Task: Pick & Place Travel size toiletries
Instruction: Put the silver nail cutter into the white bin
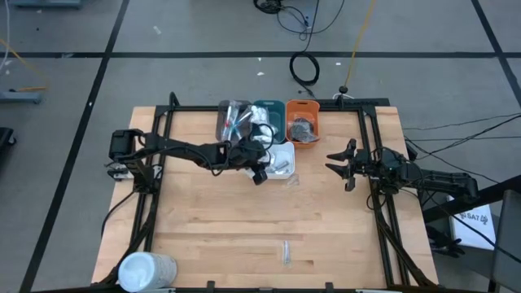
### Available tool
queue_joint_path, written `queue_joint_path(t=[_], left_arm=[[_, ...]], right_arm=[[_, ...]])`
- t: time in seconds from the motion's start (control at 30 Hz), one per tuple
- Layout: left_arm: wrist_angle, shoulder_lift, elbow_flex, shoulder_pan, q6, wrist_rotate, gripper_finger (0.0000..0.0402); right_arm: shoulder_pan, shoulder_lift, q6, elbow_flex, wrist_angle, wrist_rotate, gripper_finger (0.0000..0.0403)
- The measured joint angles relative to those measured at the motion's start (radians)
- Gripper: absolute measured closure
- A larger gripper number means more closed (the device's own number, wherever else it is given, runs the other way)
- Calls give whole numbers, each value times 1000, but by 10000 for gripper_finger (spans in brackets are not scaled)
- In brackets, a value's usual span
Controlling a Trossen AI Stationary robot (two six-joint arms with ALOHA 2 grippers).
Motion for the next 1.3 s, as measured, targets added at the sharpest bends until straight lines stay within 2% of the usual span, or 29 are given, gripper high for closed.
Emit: queue_joint_path(t=[0.17, 0.23, 0.33, 0.47, 0.6, 0.7, 0.9, 1.03, 1.1, 1.3], left_arm=[[11, -5, 34, -51, 60, 159, 176], [8, -5, 66, -110, 111, 180, 168], [-2, -5, 129, -212, 215, 173, 168], [-69, 9, 245, -354, 344, 81, 181], [-96, 84, 352, -445, 336, 68, 198], [-101, 178, 414, -479, 329, 81, 208], [-100, 388, 508, -510, 399, 174, 219], [-105, 471, 565, -521, 271, 174, 214], [-120, 486, 584, -524, 259, 174, 206], [-161, 504, 588, -530, 465, 168, 187]], right_arm=[[0, 0, 0, 0, -1, 0, 261], [0, 0, 0, 0, 0, 0, 261], [0, 0, 0, 0, 0, 0, 261], [0, 0, 0, 0, 0, 0, 261], [0, 0, 0, 0, 0, 0, 261], [0, 0, 0, 0, 0, 0, 261], [0, 0, 0, 0, 0, 0, 261], [0, 0, 0, 0, 0, 0, 261], [0, 0, 0, 0, 0, 0, 261], [0, 0, 0, 0, 0, 0, 261]])
